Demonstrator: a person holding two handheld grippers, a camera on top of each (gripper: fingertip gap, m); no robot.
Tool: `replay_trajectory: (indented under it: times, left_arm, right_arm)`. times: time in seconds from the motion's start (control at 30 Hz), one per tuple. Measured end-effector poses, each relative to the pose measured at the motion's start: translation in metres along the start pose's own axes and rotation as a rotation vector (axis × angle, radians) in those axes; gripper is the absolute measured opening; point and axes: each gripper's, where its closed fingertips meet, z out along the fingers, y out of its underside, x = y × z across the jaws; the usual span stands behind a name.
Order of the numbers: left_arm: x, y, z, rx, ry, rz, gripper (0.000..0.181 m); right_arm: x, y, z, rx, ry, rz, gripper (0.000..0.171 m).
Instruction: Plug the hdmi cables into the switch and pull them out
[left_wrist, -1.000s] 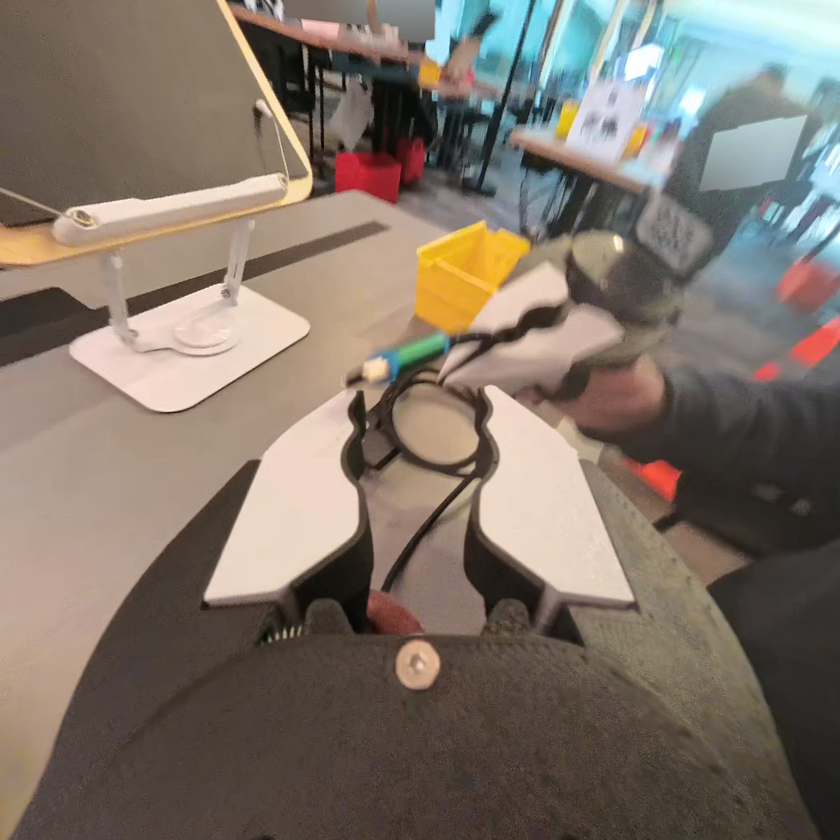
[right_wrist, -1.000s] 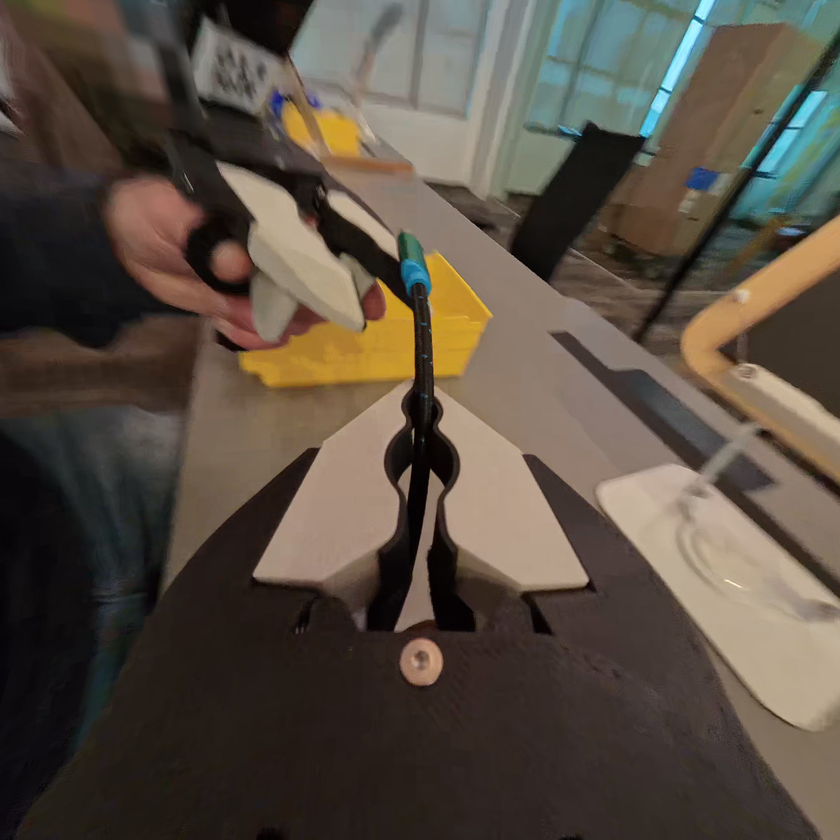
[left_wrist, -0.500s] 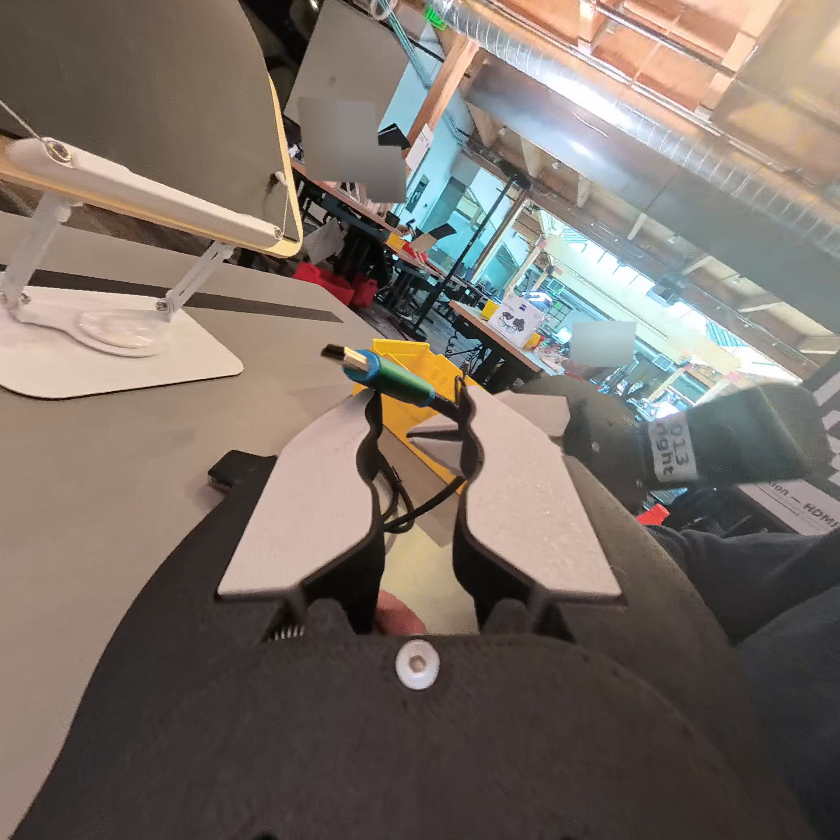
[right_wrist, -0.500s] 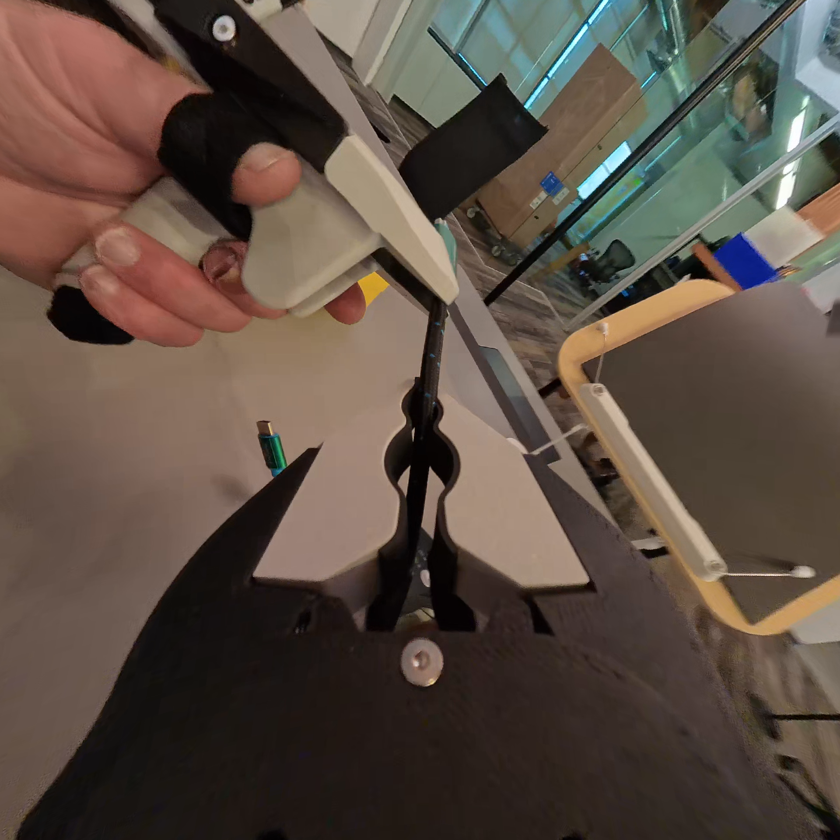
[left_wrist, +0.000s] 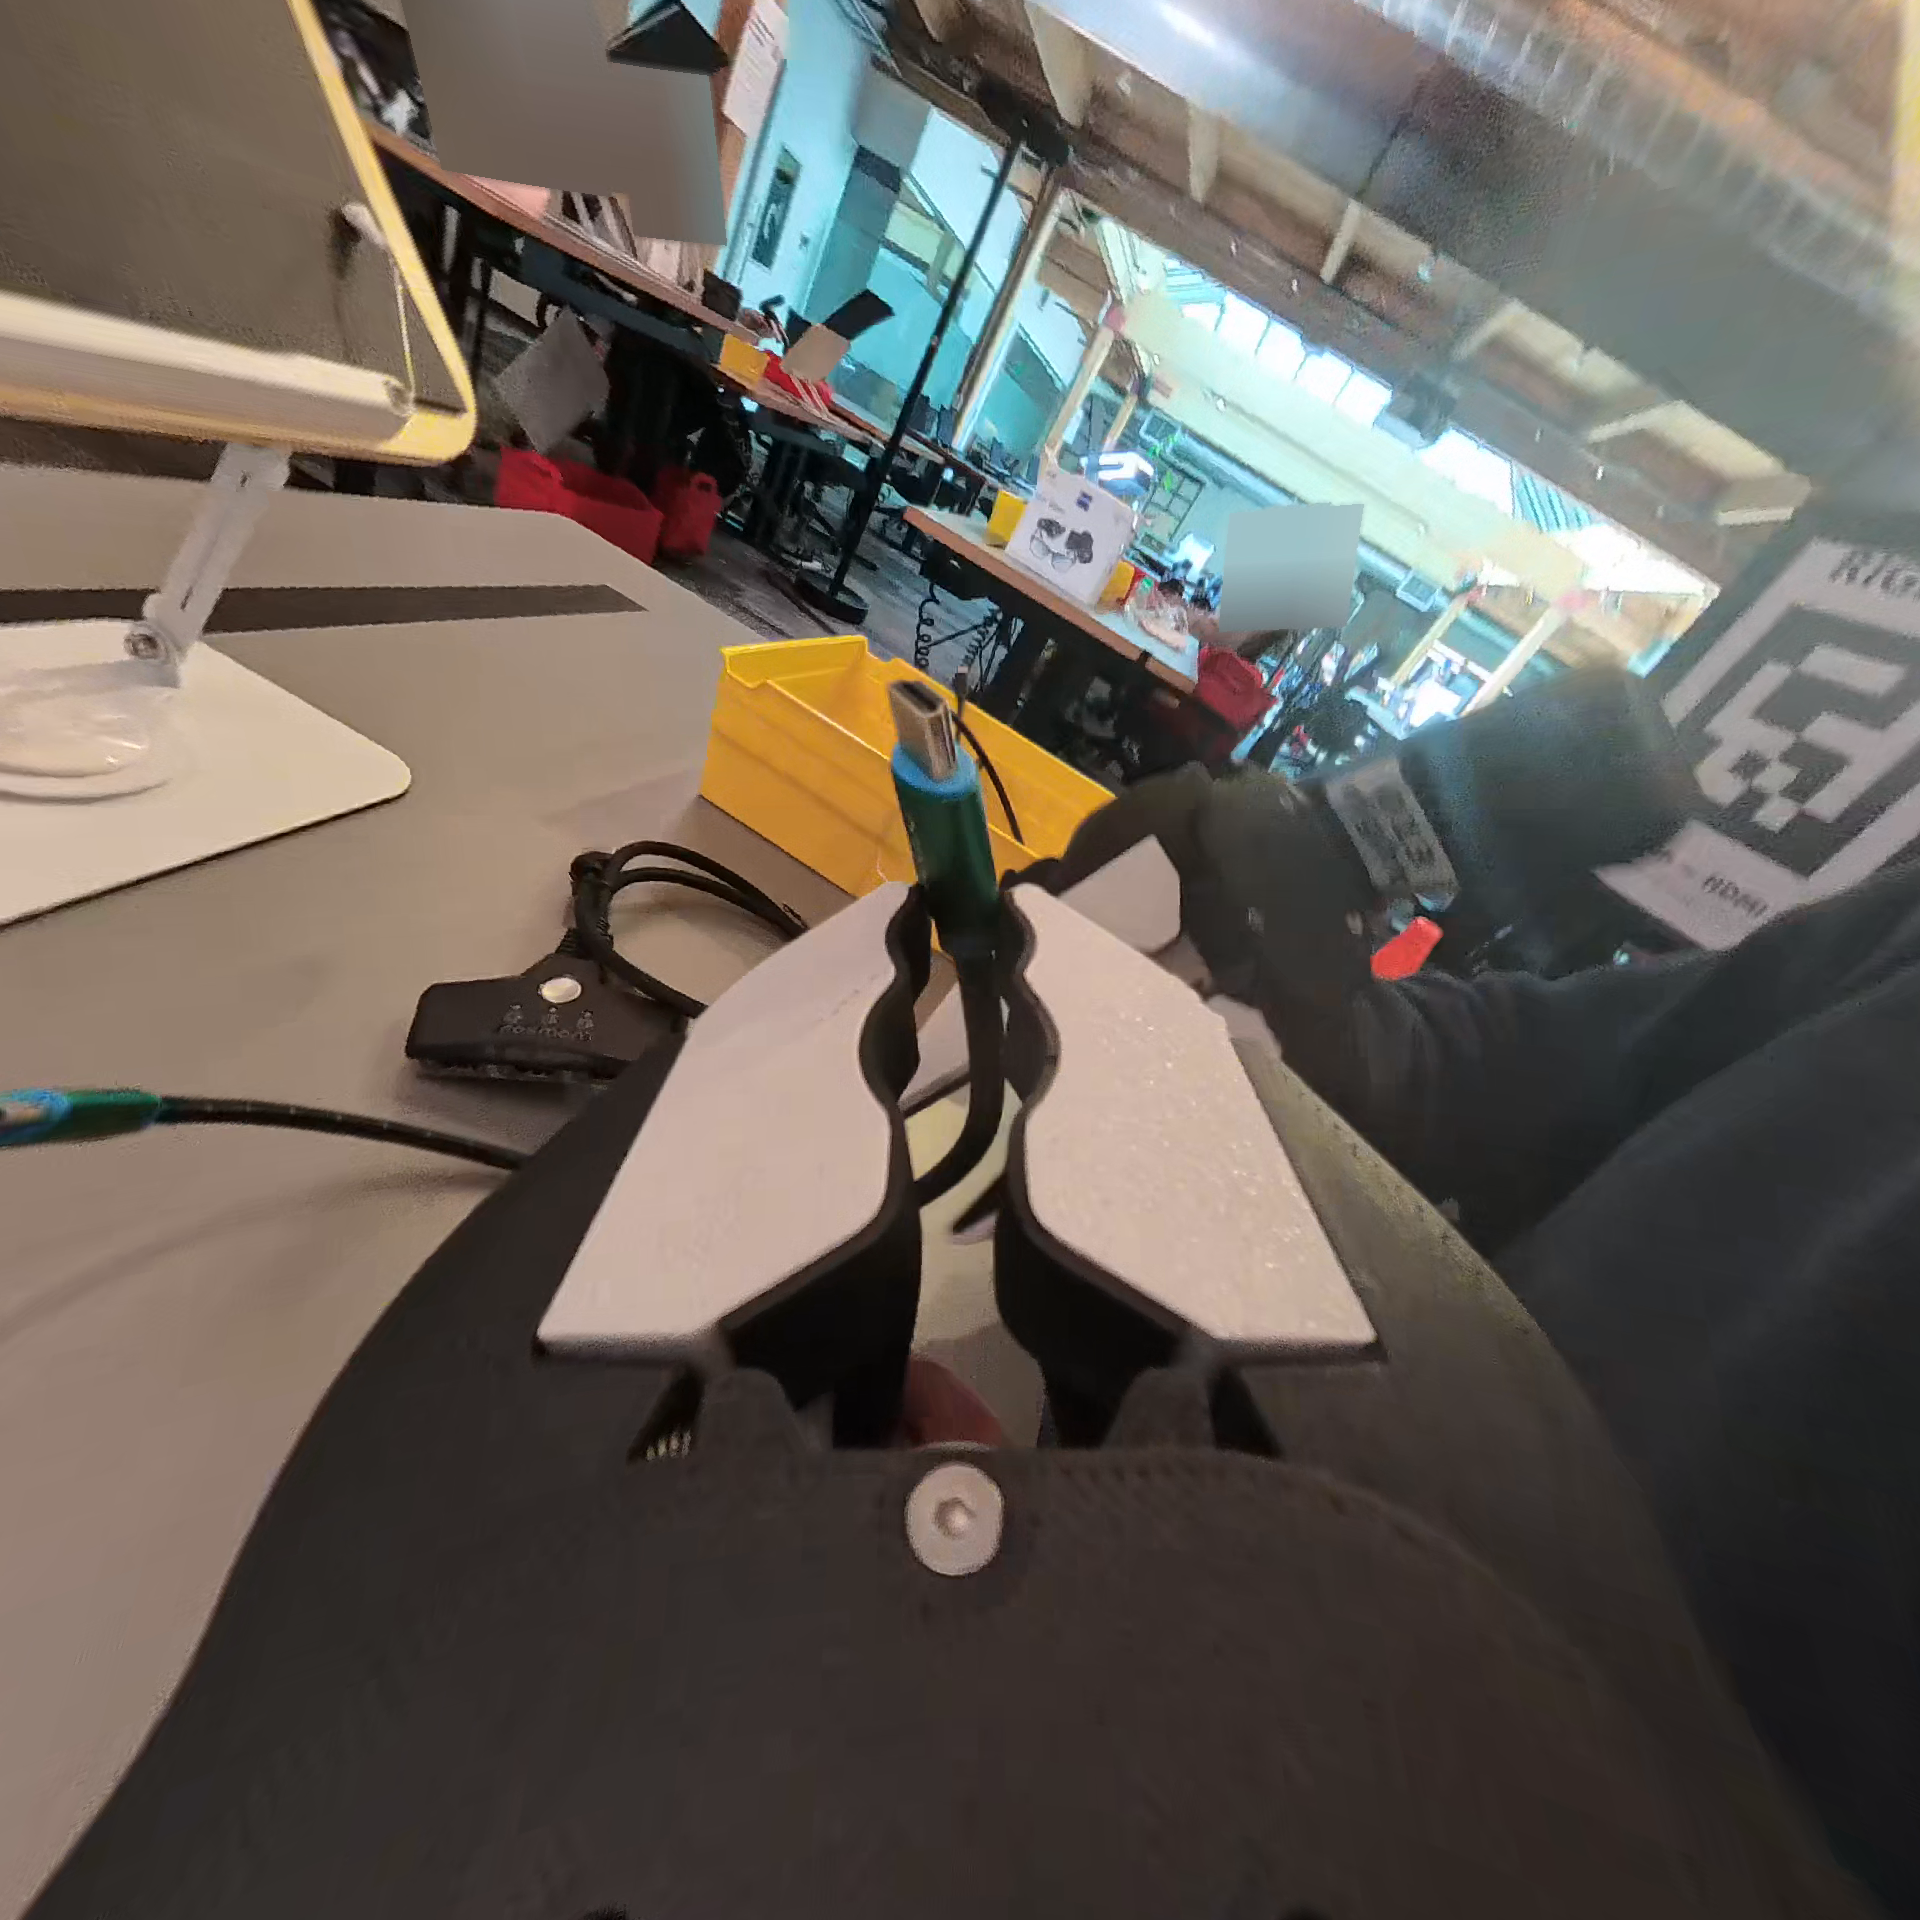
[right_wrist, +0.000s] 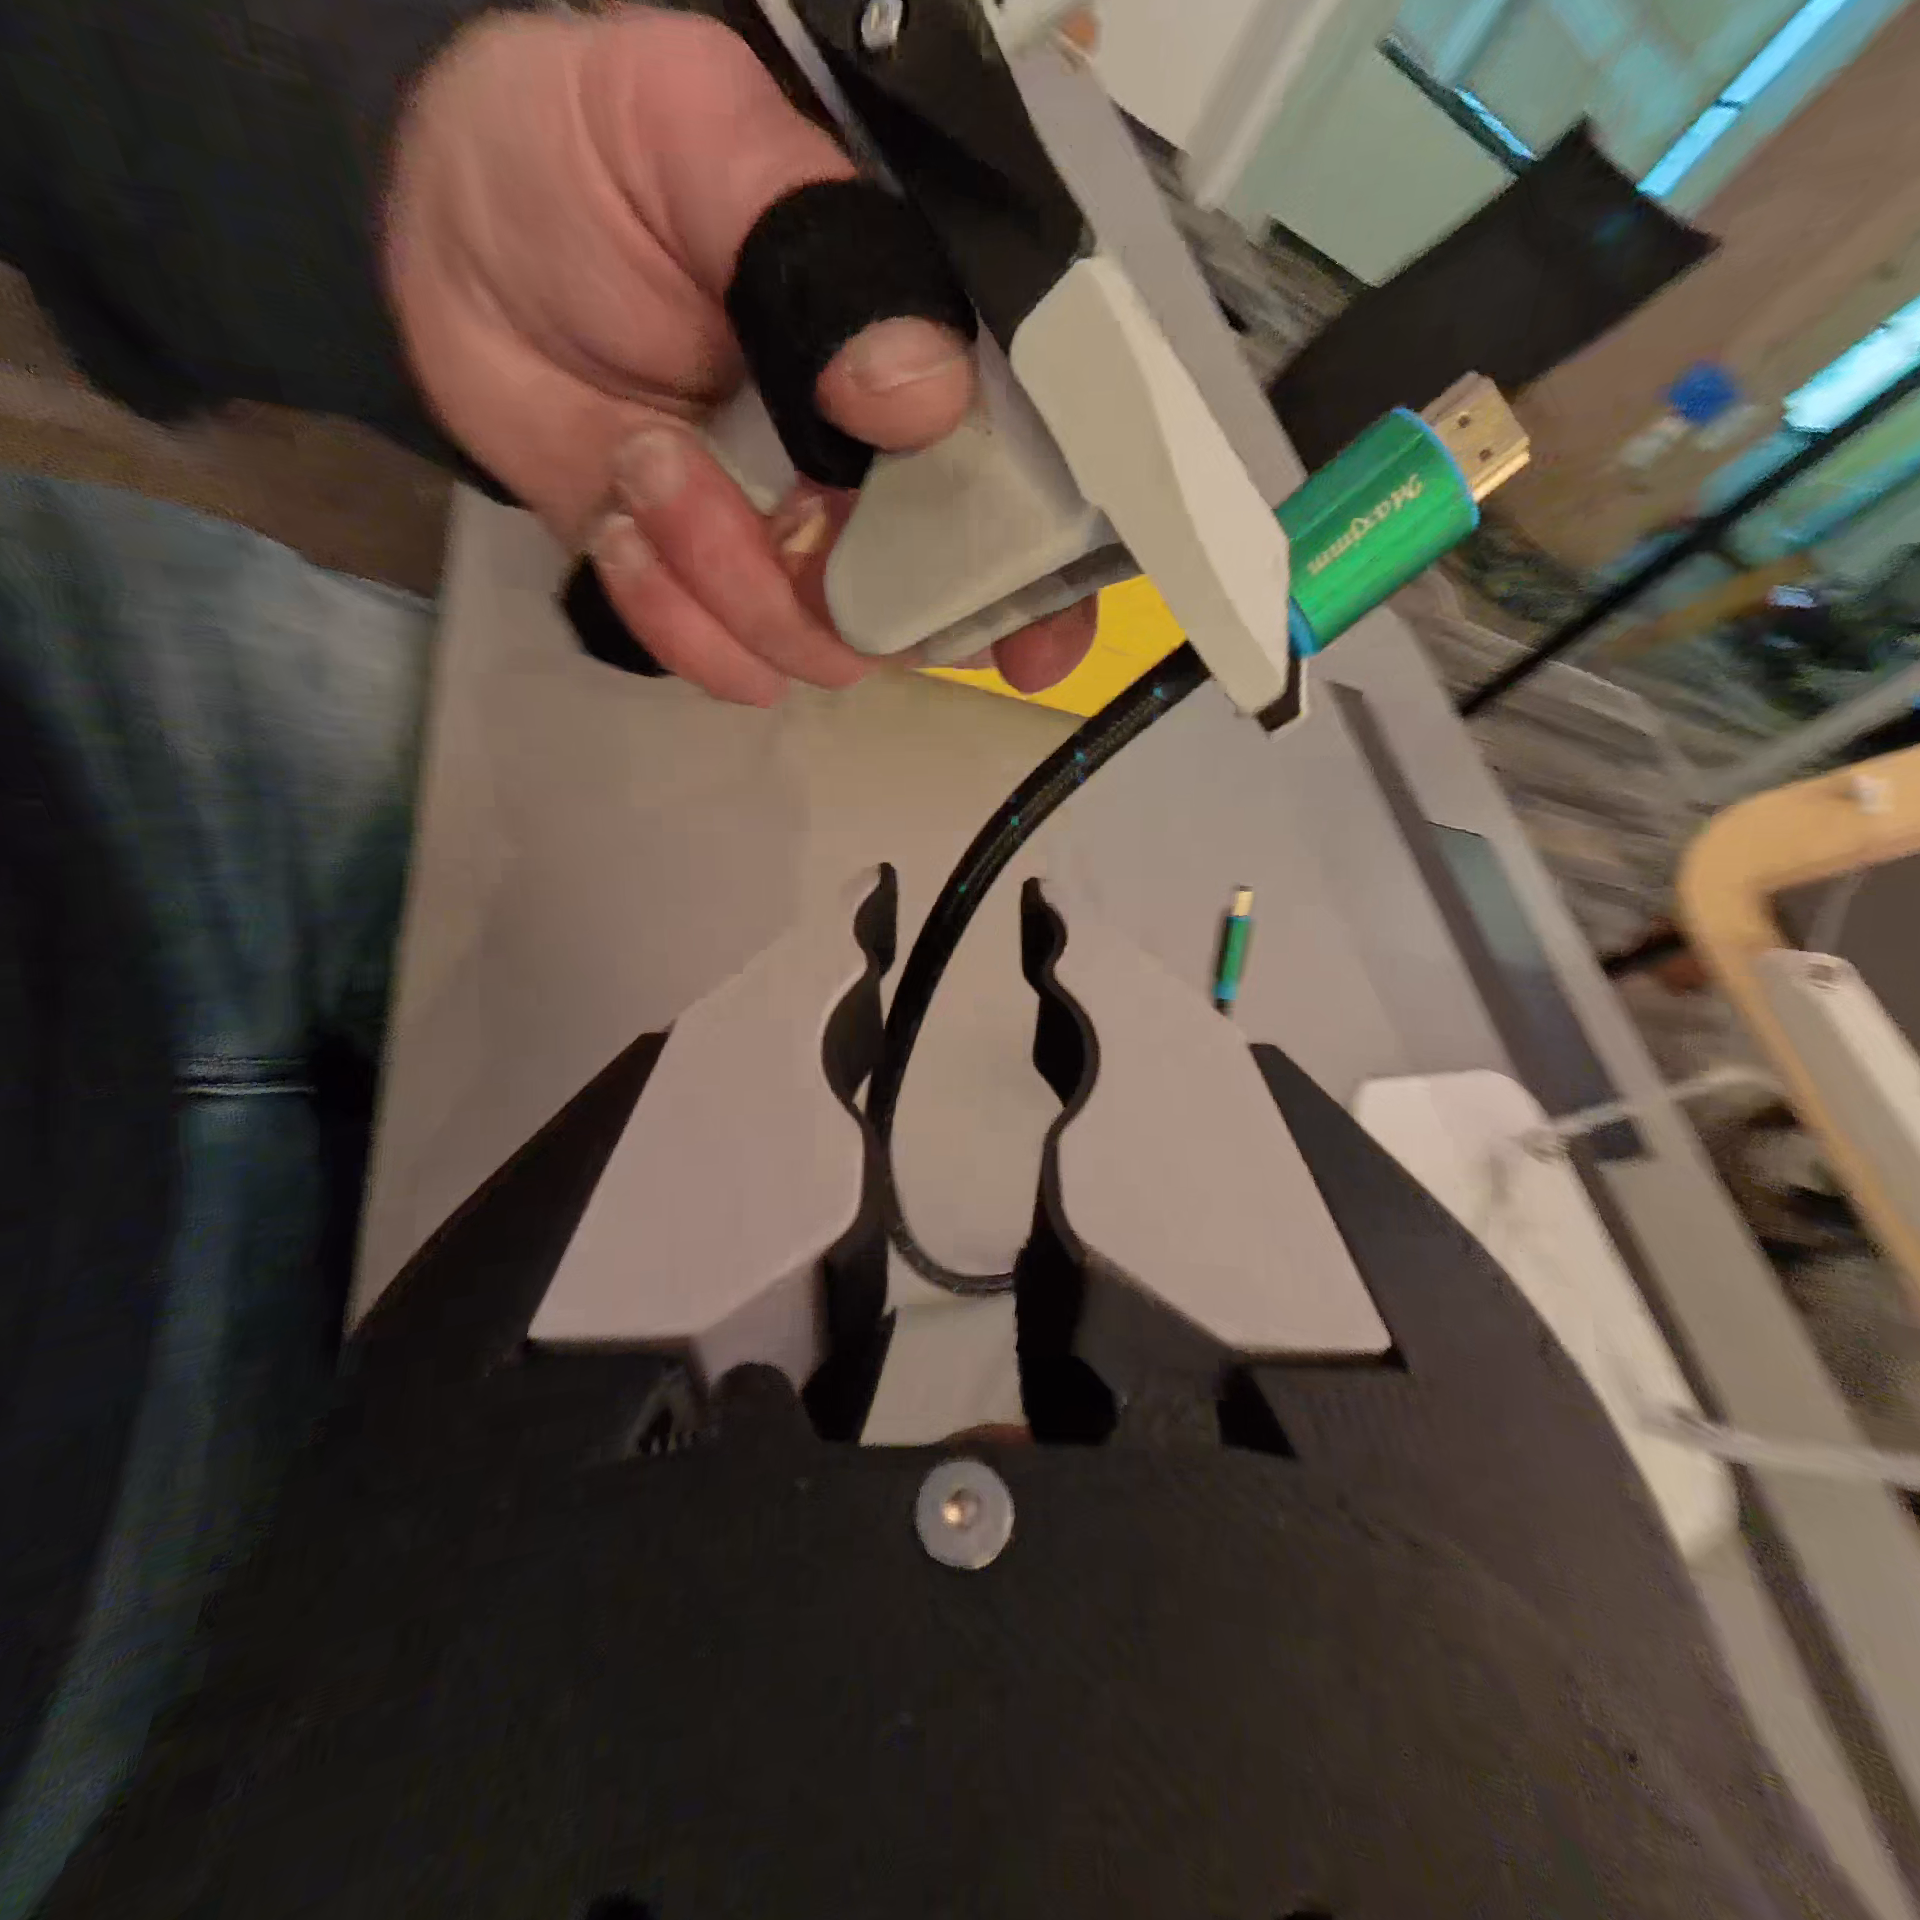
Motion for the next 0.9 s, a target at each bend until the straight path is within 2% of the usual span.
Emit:
replay_trajectory:
  times: [0.17, 0.37, 0.47, 0.5, 0.53, 0.63, 0.7, 0.77, 0.9]
  left_arm:
    - [0.010, 0.010, -0.003, -0.213, 0.079, 0.088, 0.011]
    - [0.019, 0.026, 0.002, -0.479, 0.143, 0.218, 0.011]
    - [0.023, 0.031, 0.005, -0.578, 0.181, 0.261, 0.011]
    - [0.024, 0.034, 0.004, -0.612, 0.195, 0.267, 0.011]
    - [0.025, 0.036, 0.003, -0.632, 0.211, 0.280, 0.011]
    - [0.027, 0.037, 0.004, -0.649, 0.225, 0.288, 0.012]
    - [0.018, 0.031, 0.007, -0.617, 0.178, 0.324, 0.011]
    - [0.008, 0.018, 0.009, -0.566, 0.101, 0.373, 0.011]
    - [-0.015, -0.009, 0.006, -0.473, -0.126, 0.562, 0.027]
  right_arm:
    - [0.033, -0.025, -0.034, 0.148, -0.157, 0.254, 0.032]
    - [0.034, -0.050, -0.032, 0.140, -0.475, 0.421, 0.043]
    - [0.022, -0.054, -0.028, 0.107, -0.594, 0.446, 0.039]
    - [0.022, -0.052, -0.027, 0.095, -0.595, 0.441, 0.035]
    - [0.021, -0.050, -0.028, 0.087, -0.600, 0.436, 0.023]
    - [0.022, -0.048, -0.031, 0.085, -0.613, 0.468, 0.018]
    - [0.031, -0.050, -0.031, 0.117, -0.585, 0.523, 0.010]
    - [0.046, -0.051, -0.030, 0.153, -0.537, 0.583, 0.009]
    - [0.076, -0.057, -0.031, 0.226, -0.464, 0.691, 0.009]
